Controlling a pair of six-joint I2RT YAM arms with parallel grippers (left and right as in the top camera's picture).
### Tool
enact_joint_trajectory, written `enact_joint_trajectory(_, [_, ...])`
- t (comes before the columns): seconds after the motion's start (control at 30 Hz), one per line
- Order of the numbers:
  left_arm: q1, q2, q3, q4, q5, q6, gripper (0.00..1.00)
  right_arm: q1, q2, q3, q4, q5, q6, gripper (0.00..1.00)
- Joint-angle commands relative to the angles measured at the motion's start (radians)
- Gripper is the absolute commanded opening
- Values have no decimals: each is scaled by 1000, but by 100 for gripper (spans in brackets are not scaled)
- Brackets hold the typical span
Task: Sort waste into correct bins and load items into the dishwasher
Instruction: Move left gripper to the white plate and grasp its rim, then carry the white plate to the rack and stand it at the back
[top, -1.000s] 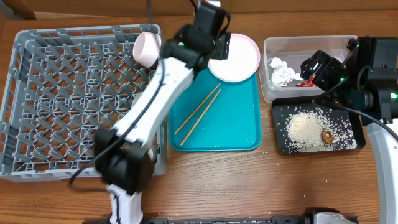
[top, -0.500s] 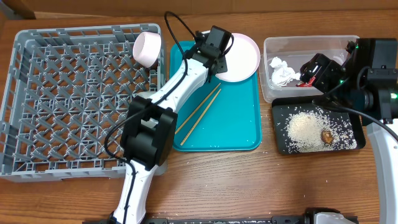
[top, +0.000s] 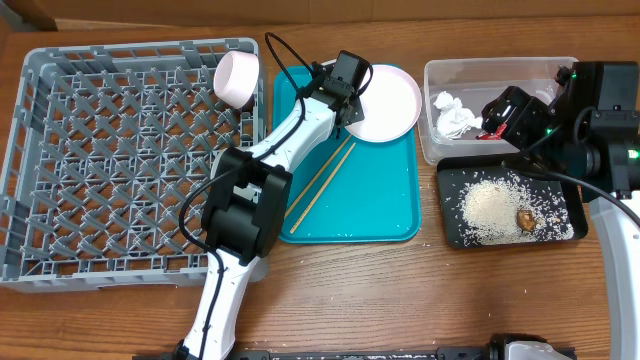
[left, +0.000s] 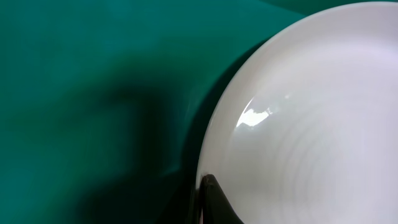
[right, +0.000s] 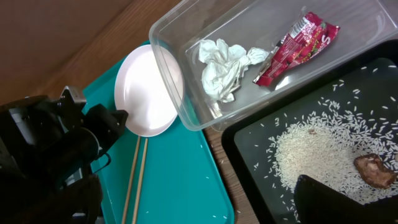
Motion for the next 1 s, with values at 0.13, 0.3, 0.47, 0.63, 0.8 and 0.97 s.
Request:
enact_joint_trajectory(0.13, [9,-88,78,-47,-64,278,4,-2,-6,-3,4,-27,-6,100])
enact_joint_trajectory(0.3, [11,-238,147,-156,-208,544,4,-2,-6,-3,4,-42,-6,100])
enact_joint_trajectory(0.47, [12,-409,153,-291,-492,704,4,-2,-6,-3,5,-47,-6,100])
enact_joint_trajectory(0.63, [32,-541,152,-420,-772,792,4,-2,-6,-3,5,-47,-6,100])
enact_joint_trajectory(0.8, [108,-562,151,-484,-1096,822,4,-2,-6,-3,10,-58,-6,100])
enact_joint_trajectory(0.97, [250,-549,127,-502,-1020,837,4,-2,-6,-3,11,-58,-6,100])
